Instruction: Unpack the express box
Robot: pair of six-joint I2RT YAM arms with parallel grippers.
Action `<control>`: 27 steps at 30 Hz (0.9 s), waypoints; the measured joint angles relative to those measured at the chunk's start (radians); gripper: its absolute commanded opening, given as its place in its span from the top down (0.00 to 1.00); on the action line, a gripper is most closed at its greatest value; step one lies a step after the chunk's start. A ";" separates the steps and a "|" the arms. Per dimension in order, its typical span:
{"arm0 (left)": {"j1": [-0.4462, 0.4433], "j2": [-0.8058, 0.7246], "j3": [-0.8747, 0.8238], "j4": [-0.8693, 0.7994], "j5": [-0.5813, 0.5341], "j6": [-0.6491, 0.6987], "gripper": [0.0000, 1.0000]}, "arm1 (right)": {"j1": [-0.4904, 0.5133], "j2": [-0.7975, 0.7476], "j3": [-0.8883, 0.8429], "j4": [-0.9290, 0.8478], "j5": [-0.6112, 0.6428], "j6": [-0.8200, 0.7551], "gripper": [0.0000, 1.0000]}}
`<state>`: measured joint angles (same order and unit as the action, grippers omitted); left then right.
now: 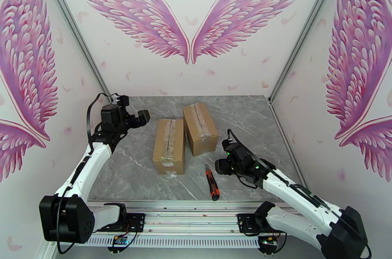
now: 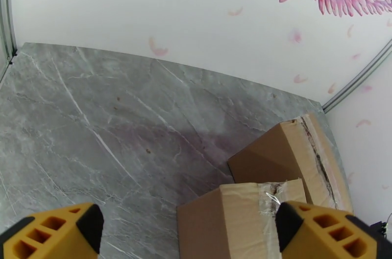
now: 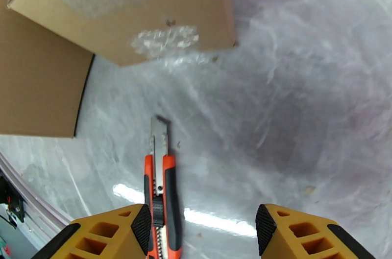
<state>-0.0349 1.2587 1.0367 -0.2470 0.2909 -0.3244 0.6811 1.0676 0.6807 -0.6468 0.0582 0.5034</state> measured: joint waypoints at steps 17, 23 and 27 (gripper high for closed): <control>-0.006 0.000 0.015 -0.051 0.026 0.082 0.01 | 0.136 0.396 0.064 0.086 0.020 0.159 0.46; -0.006 0.000 0.015 -0.057 0.027 0.089 0.01 | 0.144 0.449 0.080 0.098 0.020 0.159 0.40; -0.007 0.000 0.015 -0.058 0.028 0.089 0.01 | 0.153 0.454 0.086 0.092 0.021 0.166 0.33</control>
<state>-0.0422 1.2587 1.0515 -0.3054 0.3187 -0.2352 0.8337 1.5215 0.7670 -0.5549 0.0795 0.6693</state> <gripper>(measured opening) 0.987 0.642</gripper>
